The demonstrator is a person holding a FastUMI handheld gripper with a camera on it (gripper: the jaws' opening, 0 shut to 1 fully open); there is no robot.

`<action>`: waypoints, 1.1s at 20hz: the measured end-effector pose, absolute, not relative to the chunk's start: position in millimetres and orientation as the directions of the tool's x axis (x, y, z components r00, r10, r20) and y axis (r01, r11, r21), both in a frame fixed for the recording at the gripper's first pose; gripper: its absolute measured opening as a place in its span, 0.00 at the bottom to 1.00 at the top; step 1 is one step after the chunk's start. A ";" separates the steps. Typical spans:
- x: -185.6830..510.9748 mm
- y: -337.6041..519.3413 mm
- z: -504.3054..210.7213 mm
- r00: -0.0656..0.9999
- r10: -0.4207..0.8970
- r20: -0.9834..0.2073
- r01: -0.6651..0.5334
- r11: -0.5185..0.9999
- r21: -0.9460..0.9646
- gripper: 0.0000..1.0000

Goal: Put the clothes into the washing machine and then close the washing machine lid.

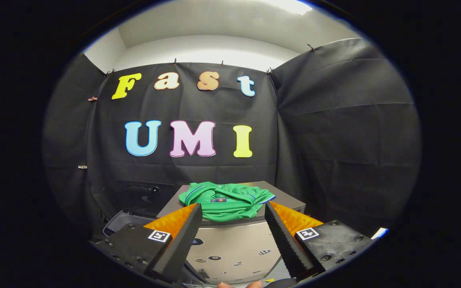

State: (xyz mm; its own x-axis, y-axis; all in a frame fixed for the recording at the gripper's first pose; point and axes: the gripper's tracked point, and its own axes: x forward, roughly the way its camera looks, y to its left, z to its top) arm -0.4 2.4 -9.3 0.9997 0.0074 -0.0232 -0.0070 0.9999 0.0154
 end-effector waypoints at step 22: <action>253.7 48.4 -55.9 0.835 0.082 -0.544 -0.059 0.996 0.060 0.98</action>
State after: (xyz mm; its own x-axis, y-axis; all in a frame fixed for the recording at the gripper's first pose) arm 253.7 48.4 -55.9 0.8353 0.0823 -0.5436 -0.0591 0.9964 0.0601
